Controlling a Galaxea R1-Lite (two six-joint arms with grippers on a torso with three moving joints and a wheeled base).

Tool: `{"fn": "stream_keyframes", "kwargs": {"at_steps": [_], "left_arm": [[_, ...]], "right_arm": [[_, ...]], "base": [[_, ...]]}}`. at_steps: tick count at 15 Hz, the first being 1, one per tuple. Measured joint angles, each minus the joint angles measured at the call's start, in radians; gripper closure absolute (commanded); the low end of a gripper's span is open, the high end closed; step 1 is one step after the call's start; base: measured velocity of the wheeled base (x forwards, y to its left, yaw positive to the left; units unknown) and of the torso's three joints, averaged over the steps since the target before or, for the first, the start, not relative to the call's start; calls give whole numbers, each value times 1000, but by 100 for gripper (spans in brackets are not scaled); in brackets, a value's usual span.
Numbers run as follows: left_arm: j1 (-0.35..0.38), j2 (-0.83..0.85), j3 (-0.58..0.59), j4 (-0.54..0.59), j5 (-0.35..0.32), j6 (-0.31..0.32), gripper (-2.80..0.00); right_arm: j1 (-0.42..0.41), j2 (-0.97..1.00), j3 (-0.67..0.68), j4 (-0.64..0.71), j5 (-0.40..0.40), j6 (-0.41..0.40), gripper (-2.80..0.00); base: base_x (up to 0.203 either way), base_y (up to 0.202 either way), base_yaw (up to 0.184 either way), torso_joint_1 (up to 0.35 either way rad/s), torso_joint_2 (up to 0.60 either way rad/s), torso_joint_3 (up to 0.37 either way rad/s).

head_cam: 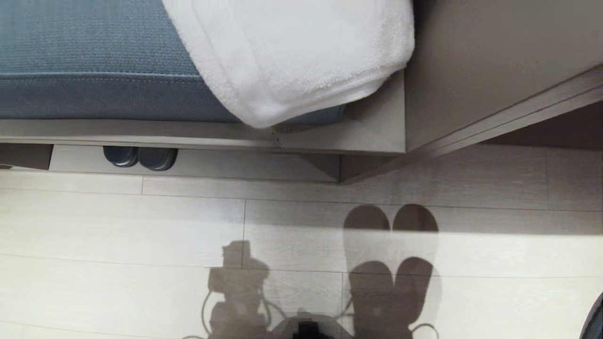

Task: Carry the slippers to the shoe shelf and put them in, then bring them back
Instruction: Place the slippers into the shoe cabinet

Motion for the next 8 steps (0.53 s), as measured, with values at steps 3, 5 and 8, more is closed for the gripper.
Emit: {"fn": "stream_keyframes", "kwargs": {"at_steps": [3, 5, 8], "left_arm": [[0, 0, 0, 0, 0, 0, 0], [0, 0, 0, 0, 0, -1, 0], [0, 0, 0, 0, -1, -1, 0]], "right_arm": [[0, 0, 0, 0, 0, 1, 0], [0, 0, 0, 0, 0, 1, 0], [0, 0, 0, 0, 0, 0, 0]], "base": [[0, 0, 0, 3, 3, 199], [0, 0, 0, 4, 2, 202], [0, 0, 0, 3, 2, 199]]}}
